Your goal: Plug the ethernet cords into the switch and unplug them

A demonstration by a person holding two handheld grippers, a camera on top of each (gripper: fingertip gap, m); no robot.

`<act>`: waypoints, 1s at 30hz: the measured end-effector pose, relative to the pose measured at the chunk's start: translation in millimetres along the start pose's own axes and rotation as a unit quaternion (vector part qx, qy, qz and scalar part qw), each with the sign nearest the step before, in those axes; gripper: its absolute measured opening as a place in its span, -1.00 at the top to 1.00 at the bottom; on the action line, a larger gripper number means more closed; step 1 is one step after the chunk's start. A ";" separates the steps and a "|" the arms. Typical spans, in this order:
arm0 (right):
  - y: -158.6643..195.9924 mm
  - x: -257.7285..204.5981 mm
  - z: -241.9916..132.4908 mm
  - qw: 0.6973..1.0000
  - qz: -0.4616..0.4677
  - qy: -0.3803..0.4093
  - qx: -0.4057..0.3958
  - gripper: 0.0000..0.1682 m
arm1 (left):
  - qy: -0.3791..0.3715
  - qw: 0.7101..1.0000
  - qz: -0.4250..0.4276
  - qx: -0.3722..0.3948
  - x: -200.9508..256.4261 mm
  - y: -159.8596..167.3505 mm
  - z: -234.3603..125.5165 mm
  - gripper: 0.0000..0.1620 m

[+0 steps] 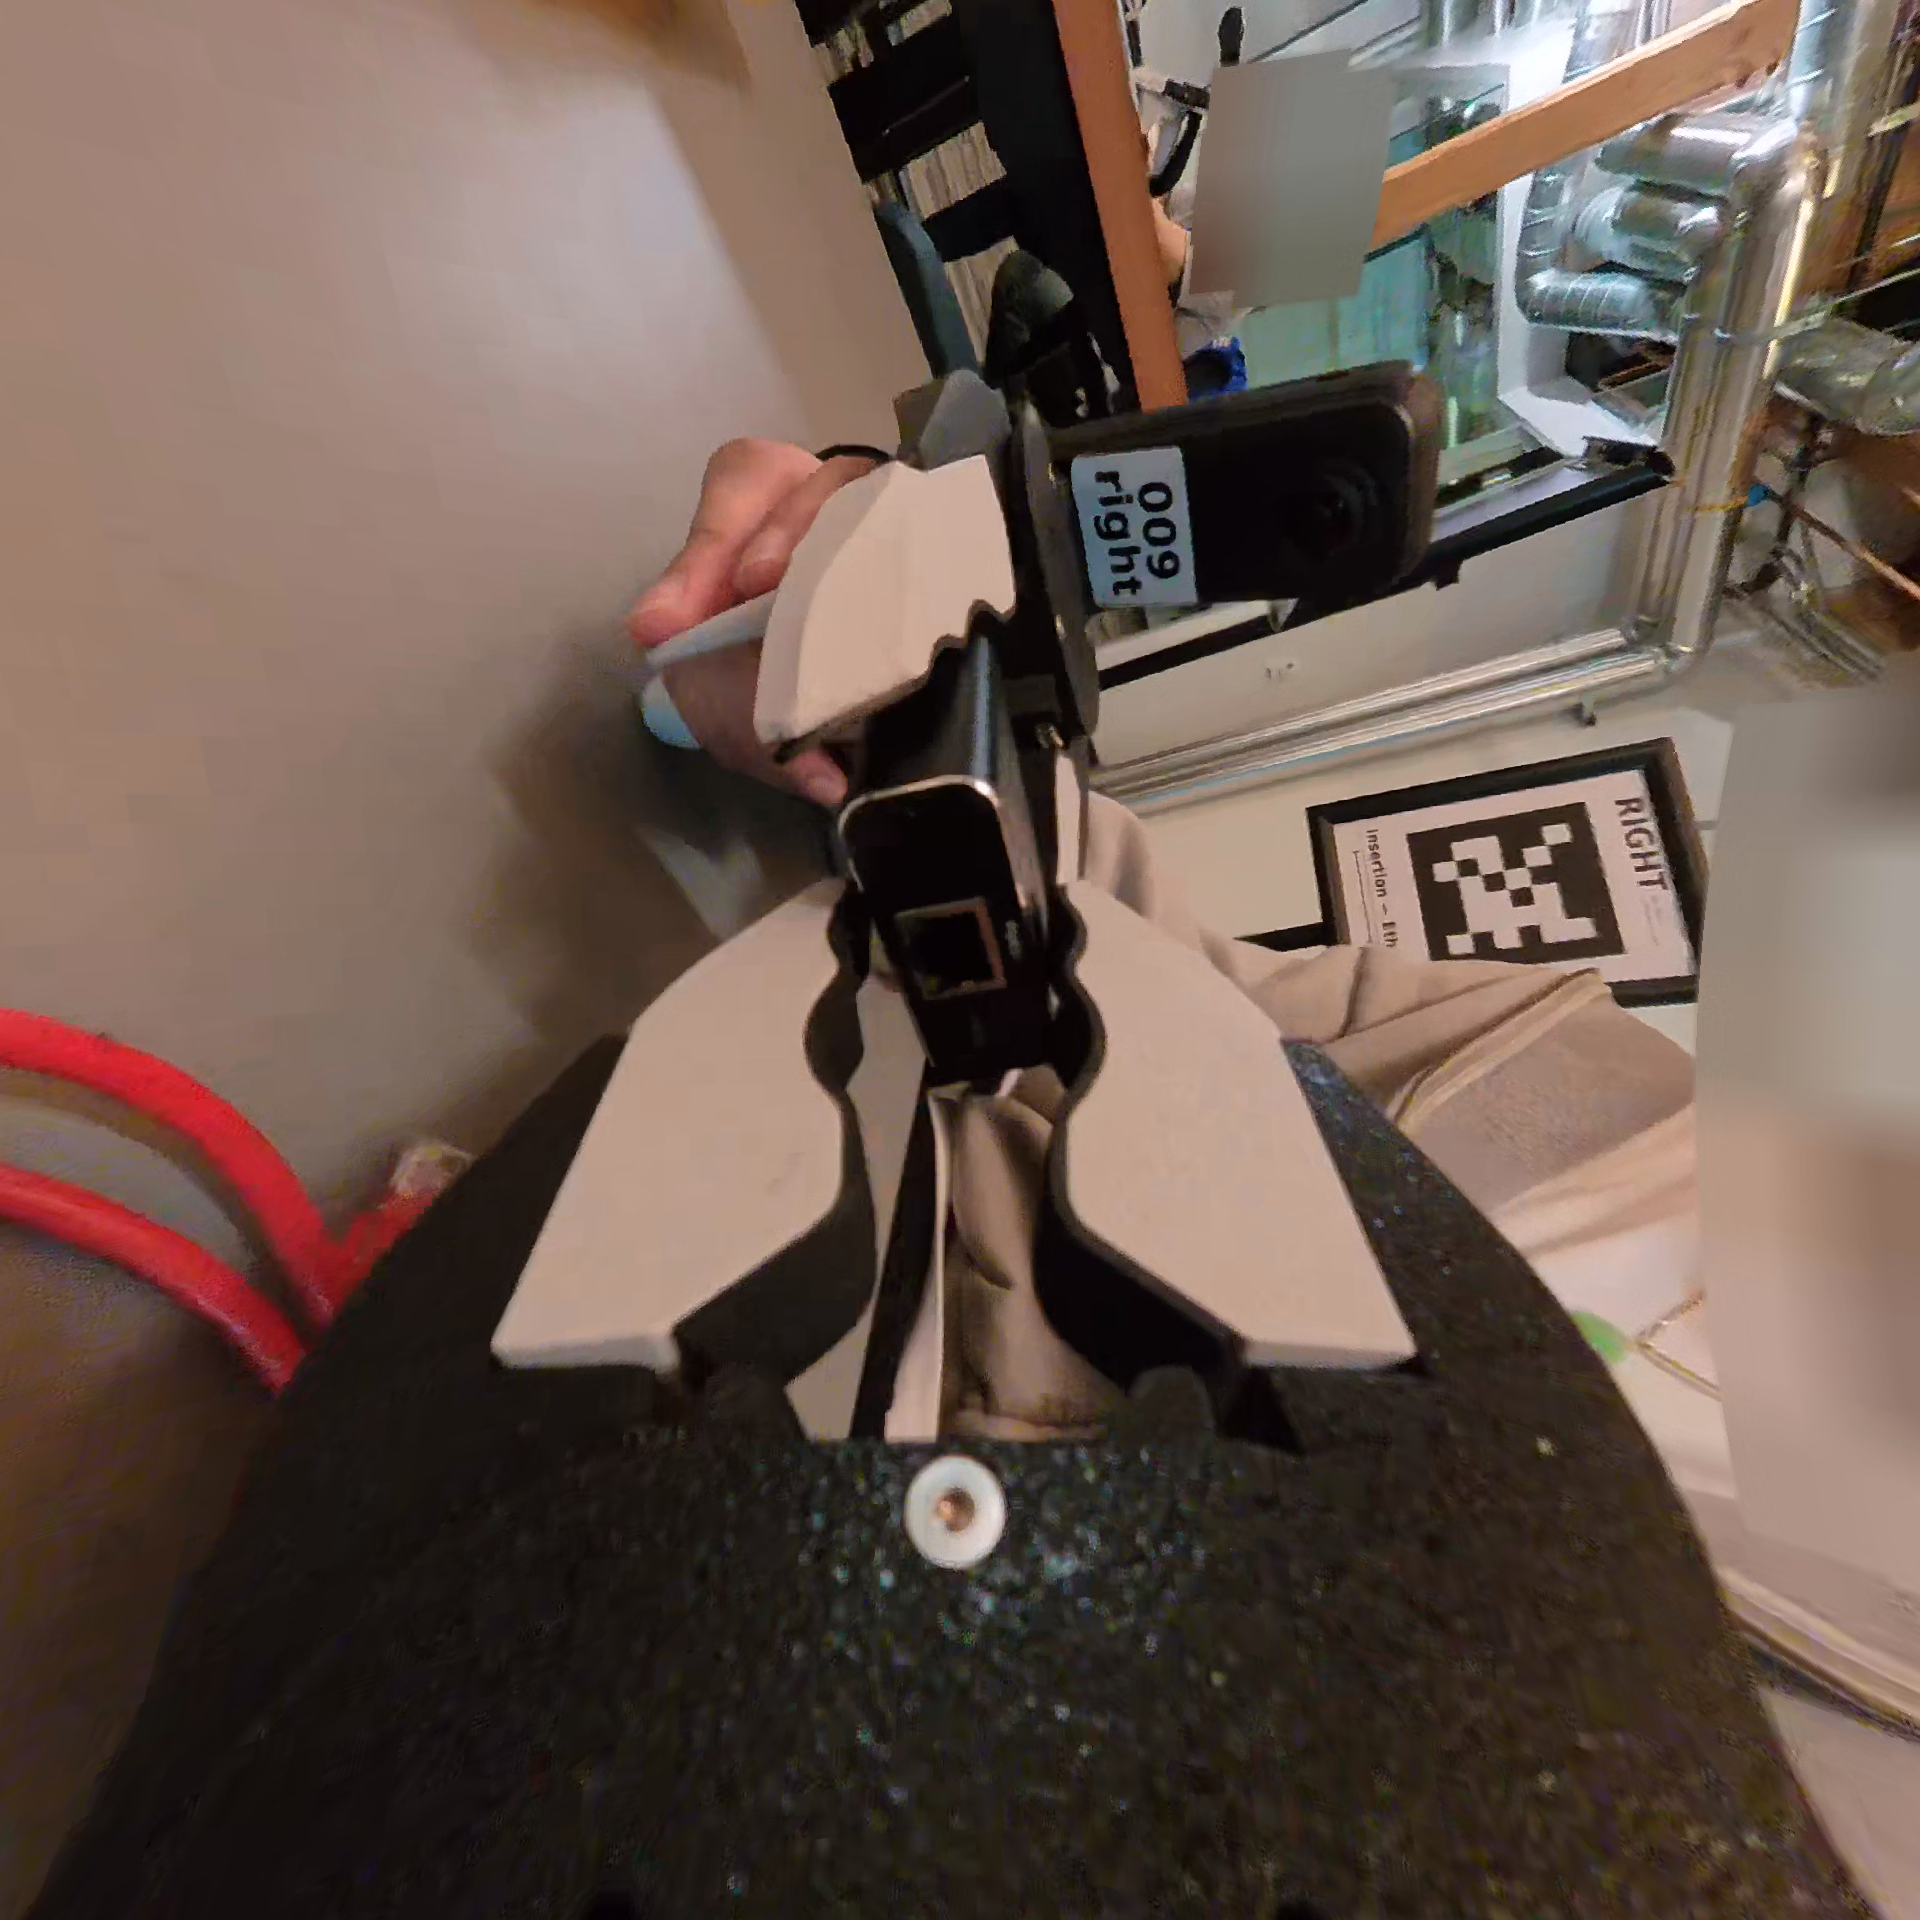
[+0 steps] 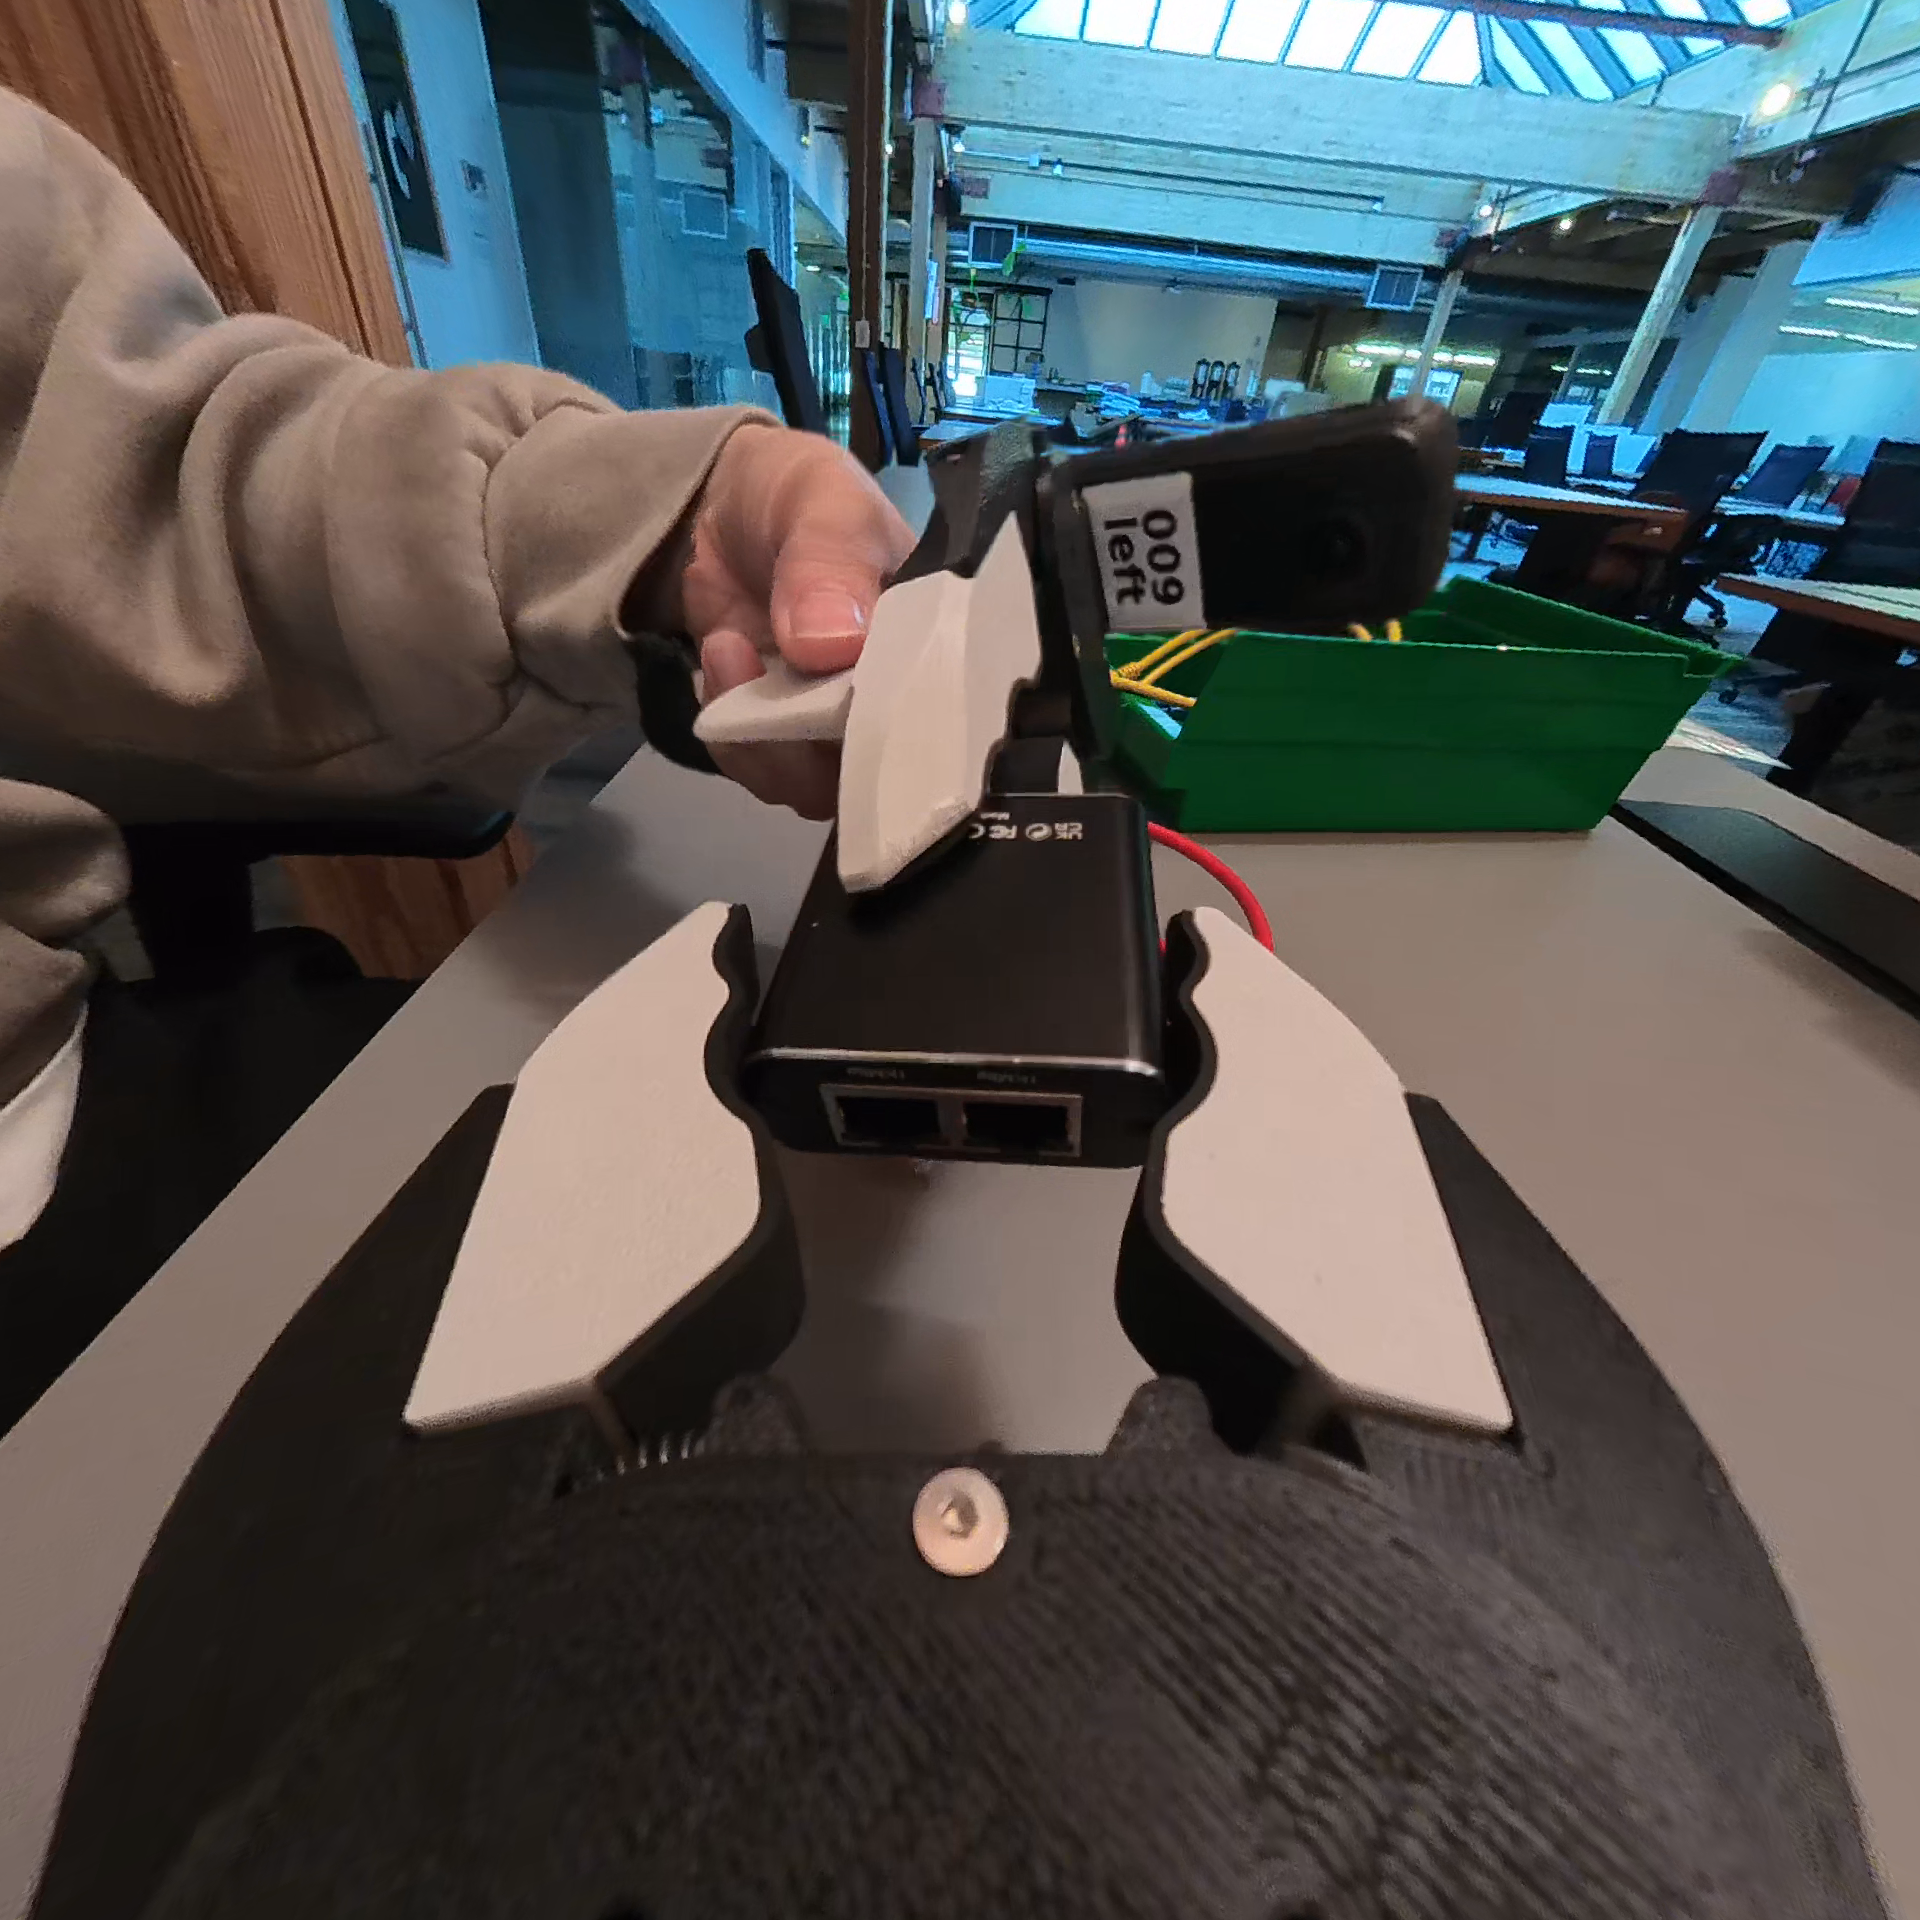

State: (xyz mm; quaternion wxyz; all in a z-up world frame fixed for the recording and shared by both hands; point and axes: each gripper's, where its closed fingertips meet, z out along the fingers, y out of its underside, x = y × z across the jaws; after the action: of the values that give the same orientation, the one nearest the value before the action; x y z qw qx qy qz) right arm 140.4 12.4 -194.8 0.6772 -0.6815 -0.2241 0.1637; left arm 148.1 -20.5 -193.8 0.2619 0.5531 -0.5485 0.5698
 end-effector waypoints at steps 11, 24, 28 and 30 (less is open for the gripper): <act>-8.5 22.0 -26.2 0.997 0.049 0.029 0.045 0.09 | -0.286 0.931 0.220 -0.061 -49.8 13.7 -74.8 0.53; -9.1 19.3 -26.1 0.998 0.046 0.019 0.046 0.09 | -0.414 0.799 0.397 -0.182 -85.4 65.2 -89.3 0.48; -7.9 19.2 -24.9 0.998 0.051 0.014 0.042 0.09 | -0.416 0.819 0.360 -0.164 -79.2 61.3 -99.0 0.51; -8.4 19.0 -25.2 0.998 0.051 0.013 0.044 0.09 | -0.403 0.838 0.331 -0.162 -78.0 60.9 -98.2 0.51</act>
State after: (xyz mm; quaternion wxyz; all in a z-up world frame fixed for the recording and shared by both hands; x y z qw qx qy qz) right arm 169.0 0.9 -184.1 0.6997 -0.6640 -0.1728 0.1991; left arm 78.9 77.5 -264.8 -0.1002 0.4690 -0.8405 0.2519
